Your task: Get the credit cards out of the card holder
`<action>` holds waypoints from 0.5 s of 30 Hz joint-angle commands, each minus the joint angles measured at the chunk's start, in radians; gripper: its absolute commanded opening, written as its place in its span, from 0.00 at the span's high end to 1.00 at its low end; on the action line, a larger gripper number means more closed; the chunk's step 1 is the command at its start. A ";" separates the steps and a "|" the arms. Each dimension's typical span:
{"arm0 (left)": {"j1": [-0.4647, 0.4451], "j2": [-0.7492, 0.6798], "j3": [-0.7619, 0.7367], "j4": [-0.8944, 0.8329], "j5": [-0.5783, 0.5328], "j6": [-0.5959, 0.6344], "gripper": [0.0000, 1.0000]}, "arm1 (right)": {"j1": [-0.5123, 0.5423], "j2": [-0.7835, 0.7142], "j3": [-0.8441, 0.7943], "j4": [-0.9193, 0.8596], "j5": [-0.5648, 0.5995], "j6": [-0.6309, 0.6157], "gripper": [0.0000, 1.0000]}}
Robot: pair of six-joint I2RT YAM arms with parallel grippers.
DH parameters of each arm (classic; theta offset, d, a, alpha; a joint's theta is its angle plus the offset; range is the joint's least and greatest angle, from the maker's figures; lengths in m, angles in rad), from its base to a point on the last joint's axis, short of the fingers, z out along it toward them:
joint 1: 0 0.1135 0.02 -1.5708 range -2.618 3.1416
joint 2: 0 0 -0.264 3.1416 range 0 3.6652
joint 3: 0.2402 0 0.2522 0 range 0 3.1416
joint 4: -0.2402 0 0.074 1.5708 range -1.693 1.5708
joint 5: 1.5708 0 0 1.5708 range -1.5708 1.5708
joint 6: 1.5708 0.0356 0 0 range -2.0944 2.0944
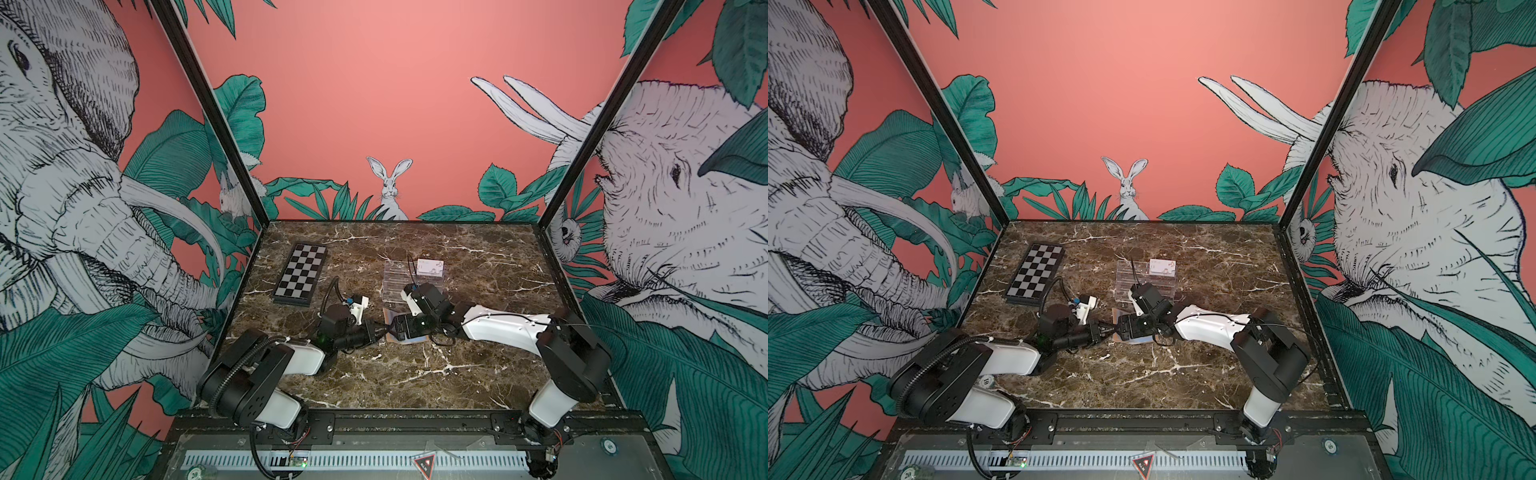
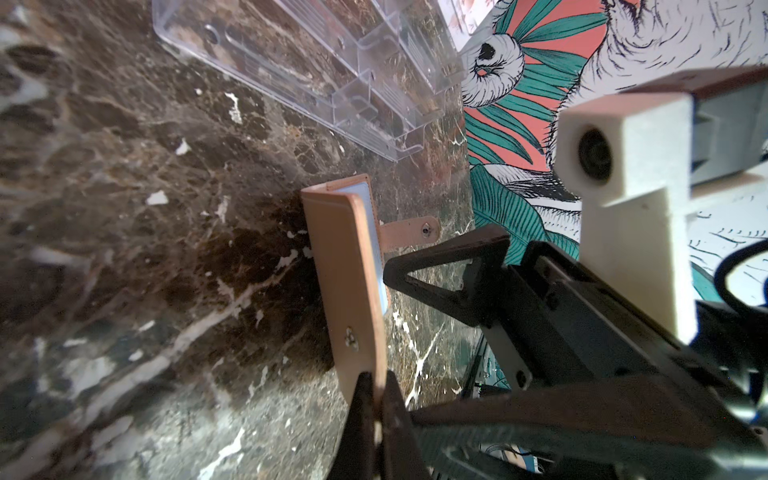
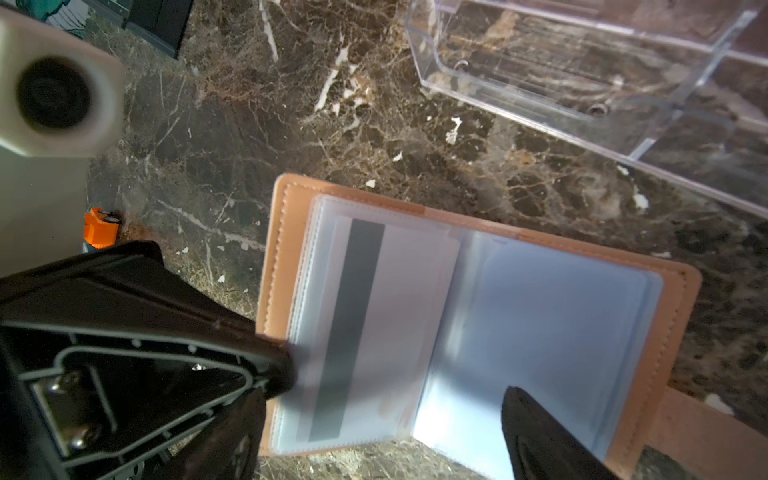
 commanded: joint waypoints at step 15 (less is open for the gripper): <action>-0.004 -0.003 -0.006 0.046 0.001 -0.006 1.00 | 0.017 0.056 0.022 -0.007 0.005 0.010 0.13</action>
